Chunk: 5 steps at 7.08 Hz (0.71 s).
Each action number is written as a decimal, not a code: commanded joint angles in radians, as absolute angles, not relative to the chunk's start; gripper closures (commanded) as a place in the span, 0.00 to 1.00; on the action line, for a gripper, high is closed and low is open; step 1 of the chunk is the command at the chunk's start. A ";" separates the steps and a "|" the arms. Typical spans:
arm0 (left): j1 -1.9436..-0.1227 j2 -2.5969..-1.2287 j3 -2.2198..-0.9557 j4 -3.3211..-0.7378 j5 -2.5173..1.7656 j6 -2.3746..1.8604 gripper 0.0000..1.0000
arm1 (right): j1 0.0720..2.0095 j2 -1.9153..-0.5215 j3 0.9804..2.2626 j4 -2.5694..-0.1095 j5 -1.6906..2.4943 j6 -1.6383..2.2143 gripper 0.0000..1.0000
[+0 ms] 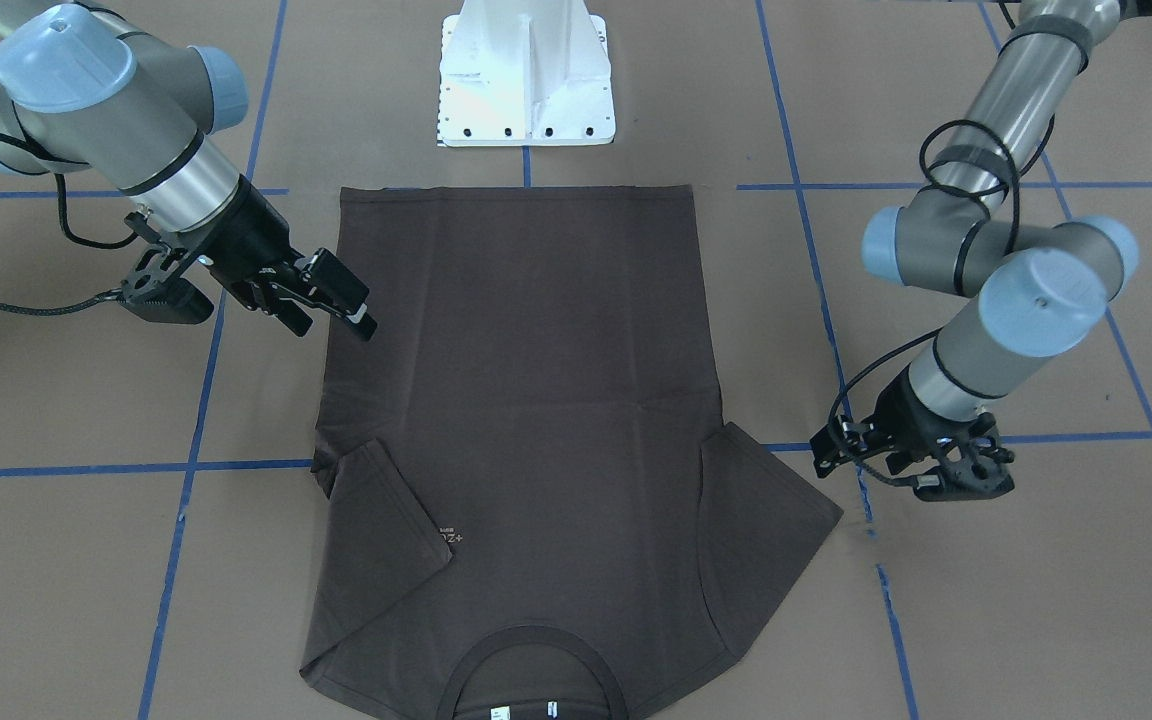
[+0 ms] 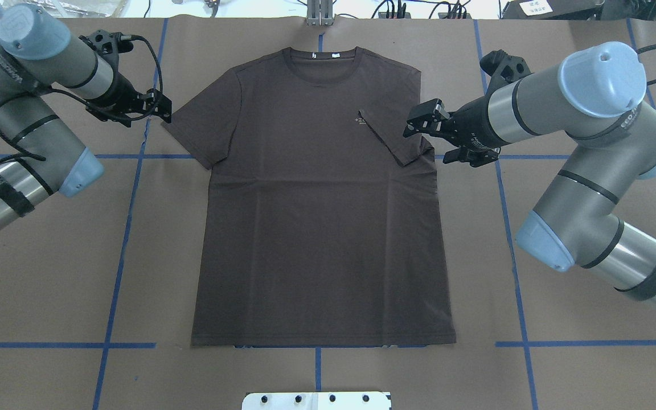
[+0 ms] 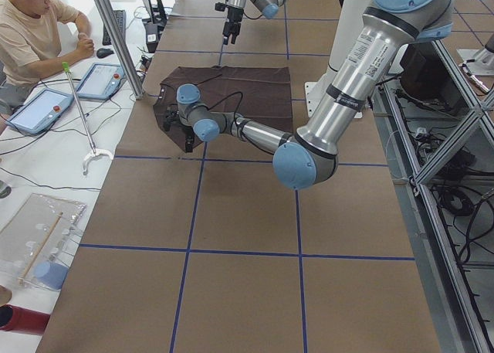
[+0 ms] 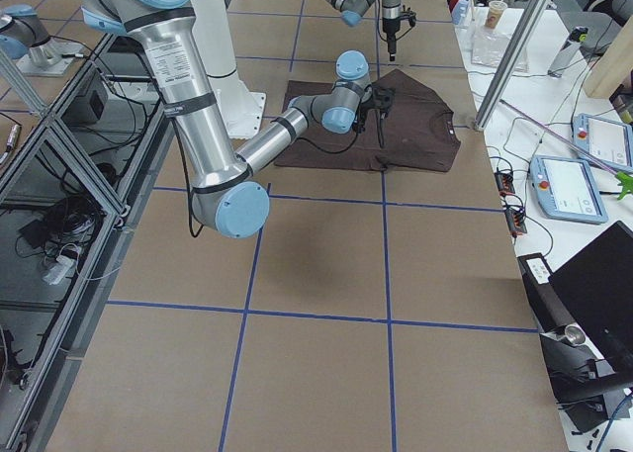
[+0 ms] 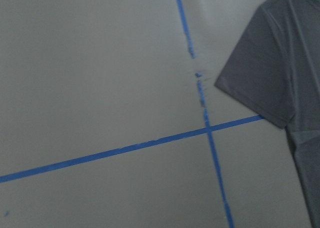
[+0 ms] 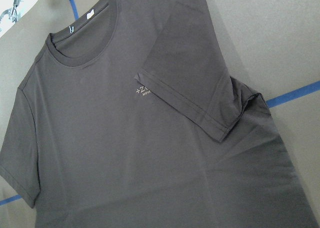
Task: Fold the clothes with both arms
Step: 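Release the sleeve with the right gripper while the left gripper approaches the other sleeve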
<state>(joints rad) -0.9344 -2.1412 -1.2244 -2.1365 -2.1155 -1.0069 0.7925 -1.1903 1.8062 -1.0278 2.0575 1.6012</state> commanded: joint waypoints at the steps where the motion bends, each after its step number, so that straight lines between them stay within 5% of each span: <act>1: -0.919 -2.200 -1.115 -2.186 -2.067 -1.046 0.15 | 0.793 -1.198 1.816 -1.028 2.056 1.601 0.00; 5: -0.904 -2.197 -1.111 -2.189 -2.031 -1.045 0.22 | 0.792 -1.209 1.806 -1.029 2.049 1.601 0.00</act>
